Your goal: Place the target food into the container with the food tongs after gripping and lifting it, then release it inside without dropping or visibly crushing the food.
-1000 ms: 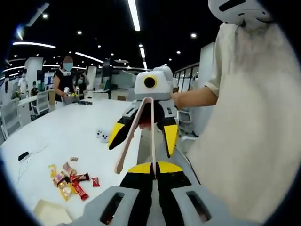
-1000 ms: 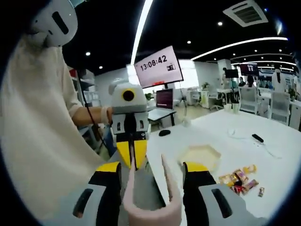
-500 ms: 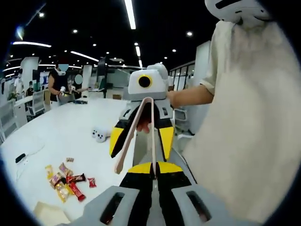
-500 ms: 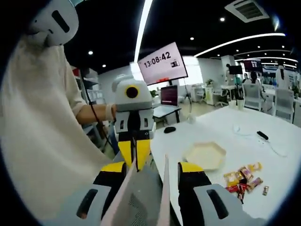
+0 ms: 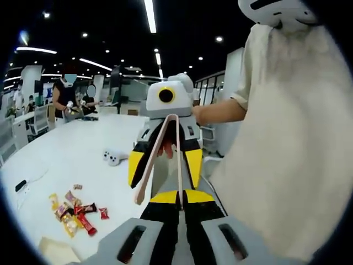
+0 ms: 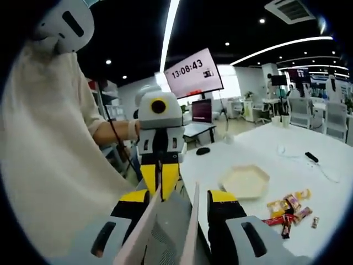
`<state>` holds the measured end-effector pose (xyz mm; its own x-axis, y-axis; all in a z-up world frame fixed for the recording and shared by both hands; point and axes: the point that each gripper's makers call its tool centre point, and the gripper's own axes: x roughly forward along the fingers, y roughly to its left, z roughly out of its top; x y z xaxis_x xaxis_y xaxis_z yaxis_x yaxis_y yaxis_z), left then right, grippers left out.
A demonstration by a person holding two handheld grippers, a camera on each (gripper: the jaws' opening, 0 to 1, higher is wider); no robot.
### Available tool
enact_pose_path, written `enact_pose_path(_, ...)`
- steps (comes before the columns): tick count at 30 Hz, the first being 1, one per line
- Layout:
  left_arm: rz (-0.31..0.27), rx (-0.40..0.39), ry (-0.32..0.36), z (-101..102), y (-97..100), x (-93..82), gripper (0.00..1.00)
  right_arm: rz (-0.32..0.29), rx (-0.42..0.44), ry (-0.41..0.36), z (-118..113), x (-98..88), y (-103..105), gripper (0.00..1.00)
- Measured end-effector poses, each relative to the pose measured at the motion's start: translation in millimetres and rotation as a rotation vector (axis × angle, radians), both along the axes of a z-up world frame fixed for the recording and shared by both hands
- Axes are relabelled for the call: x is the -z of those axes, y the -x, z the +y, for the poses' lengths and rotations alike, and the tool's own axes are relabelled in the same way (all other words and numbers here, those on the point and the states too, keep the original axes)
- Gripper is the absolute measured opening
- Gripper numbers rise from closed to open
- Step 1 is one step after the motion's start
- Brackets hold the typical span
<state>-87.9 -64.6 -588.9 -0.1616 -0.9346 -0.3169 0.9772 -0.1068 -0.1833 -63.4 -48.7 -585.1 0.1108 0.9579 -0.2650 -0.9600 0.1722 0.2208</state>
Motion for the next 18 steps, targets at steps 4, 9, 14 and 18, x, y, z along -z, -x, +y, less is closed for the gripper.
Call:
enact_pose_path(4, 0.003, 0.008, -0.003, 1.0, 1.4, 0.5, 0.0, 0.005, -0.022, 0.004, 0.3, 1.4, 4.7, 0.36)
enact_pose_path(9, 0.006, 0.01, -0.006, 2.3, 1.3, 1.0, 0.0, -0.005, -0.03, 0.005, 0.0, 1.2, 5.9, 0.34)
enact_pose_path(14, 0.019, 0.013, -0.005, 2.7, 2.2, 2.6, 0.0, 0.008, -0.023, 0.005, -1.2, 1.9, 5.5, 0.31)
enact_pose_path(18, 0.023, 0.014, 0.0, 2.0, 3.6, 4.0, 0.0, 0.003, -0.019, 0.011, -1.9, 3.3, 5.6, 0.29)
